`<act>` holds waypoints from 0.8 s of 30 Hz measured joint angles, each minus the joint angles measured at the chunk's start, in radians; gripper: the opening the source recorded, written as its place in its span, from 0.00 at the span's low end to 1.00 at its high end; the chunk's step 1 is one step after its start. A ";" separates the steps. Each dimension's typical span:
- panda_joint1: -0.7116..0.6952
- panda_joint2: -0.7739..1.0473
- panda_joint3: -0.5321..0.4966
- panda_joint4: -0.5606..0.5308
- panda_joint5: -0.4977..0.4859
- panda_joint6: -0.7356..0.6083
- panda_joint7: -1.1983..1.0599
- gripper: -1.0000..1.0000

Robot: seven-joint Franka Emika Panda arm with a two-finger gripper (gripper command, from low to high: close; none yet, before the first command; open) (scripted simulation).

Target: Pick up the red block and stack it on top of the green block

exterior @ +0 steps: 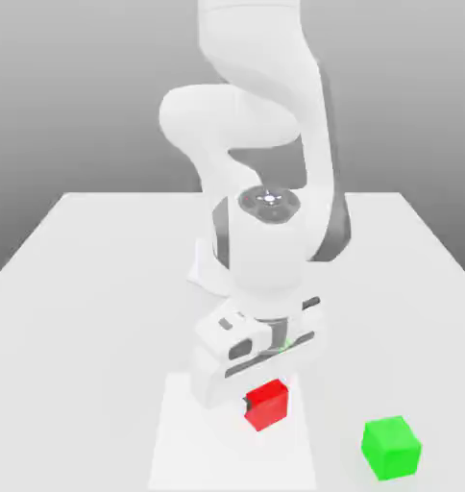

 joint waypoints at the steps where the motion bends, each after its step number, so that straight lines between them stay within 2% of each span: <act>1: 0.002 0.011 -0.003 0.001 -0.004 0.010 0.002 0.00; 14: -0.017 -0.221 0.034 -0.027 0.052 -0.194 -0.027 0.00; 24: 0.099 -0.168 0.093 0.148 0.068 -0.313 0.295 0.00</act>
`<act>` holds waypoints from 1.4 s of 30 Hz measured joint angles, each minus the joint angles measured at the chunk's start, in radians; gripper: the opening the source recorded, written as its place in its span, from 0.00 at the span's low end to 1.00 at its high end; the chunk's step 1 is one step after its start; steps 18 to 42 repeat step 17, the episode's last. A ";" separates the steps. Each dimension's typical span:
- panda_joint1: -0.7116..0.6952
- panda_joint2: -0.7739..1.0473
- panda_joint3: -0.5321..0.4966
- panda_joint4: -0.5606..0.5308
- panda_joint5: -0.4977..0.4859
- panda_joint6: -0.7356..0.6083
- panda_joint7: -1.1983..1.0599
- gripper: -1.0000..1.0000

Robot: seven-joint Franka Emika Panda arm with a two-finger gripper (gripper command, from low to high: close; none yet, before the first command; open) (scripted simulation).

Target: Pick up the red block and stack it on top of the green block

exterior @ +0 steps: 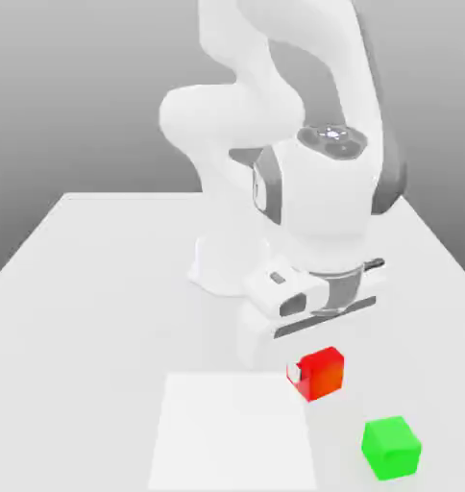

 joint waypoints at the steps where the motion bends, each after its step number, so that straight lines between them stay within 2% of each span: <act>1: 0.012 0.008 0.003 0.019 -0.004 -0.011 0.039 0.00; 8: 0.094 0.071 0.022 0.149 -0.050 -0.083 0.317 0.00; 12: 0.120 0.192 0.001 0.170 -0.093 0.015 0.377 0.00; 13: 0.126 0.222 -0.006 0.172 -0.102 0.043 0.384 1.00; 42: 0.126 0.222 -0.006 0.172 -0.102 0.043 0.384 1.00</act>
